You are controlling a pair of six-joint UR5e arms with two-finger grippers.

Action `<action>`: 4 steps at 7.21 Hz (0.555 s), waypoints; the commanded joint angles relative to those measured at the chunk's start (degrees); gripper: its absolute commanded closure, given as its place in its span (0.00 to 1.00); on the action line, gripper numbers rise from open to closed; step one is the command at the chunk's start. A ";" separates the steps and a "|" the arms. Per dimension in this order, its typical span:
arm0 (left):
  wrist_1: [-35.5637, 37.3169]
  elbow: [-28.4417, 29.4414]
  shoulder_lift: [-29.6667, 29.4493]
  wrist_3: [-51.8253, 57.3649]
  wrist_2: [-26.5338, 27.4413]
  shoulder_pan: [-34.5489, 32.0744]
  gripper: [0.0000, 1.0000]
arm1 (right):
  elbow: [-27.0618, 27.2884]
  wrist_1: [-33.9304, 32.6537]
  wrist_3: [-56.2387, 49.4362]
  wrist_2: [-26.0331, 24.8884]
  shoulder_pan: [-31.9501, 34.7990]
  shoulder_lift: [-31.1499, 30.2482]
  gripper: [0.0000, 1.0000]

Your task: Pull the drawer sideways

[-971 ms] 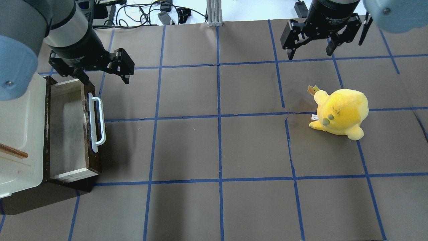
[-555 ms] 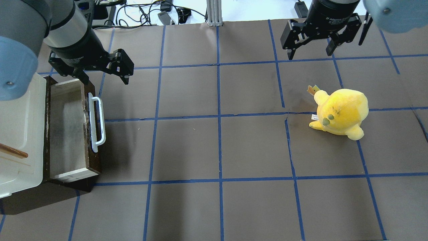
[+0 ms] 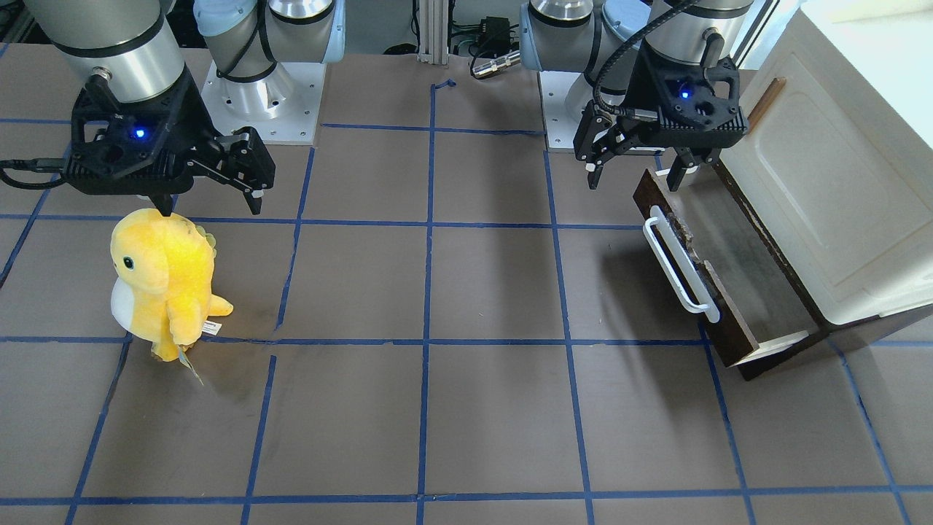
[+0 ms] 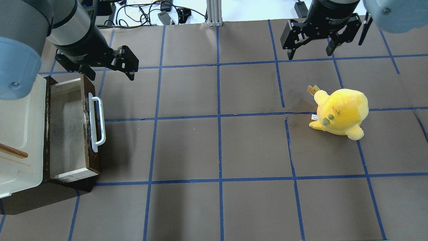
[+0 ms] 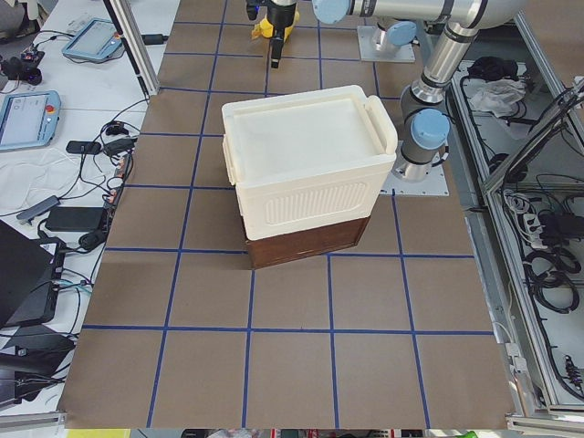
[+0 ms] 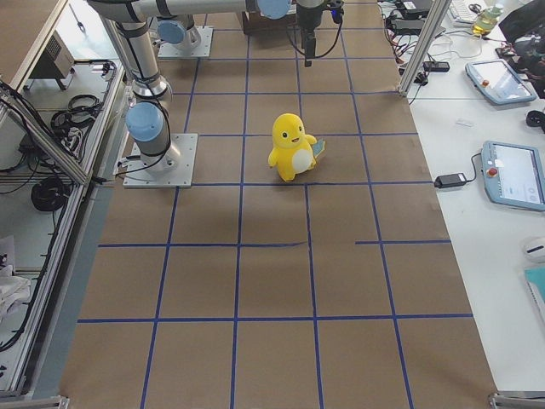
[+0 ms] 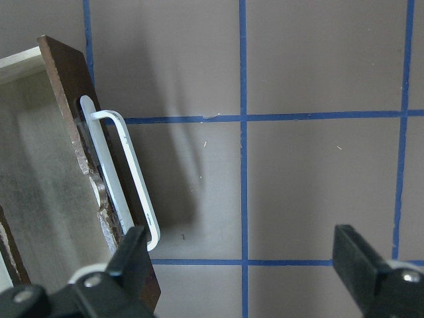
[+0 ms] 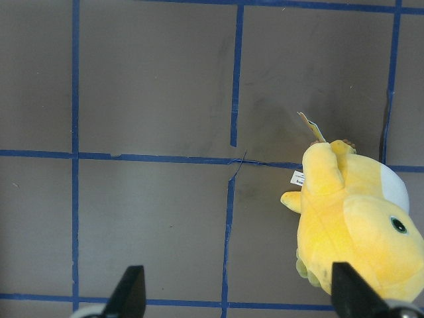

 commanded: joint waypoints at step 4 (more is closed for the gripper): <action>-0.18 0.05 0.73 0.90 -0.18 -0.12 0.00 | 0.00 0.00 0.00 0.00 0.00 0.00 0.00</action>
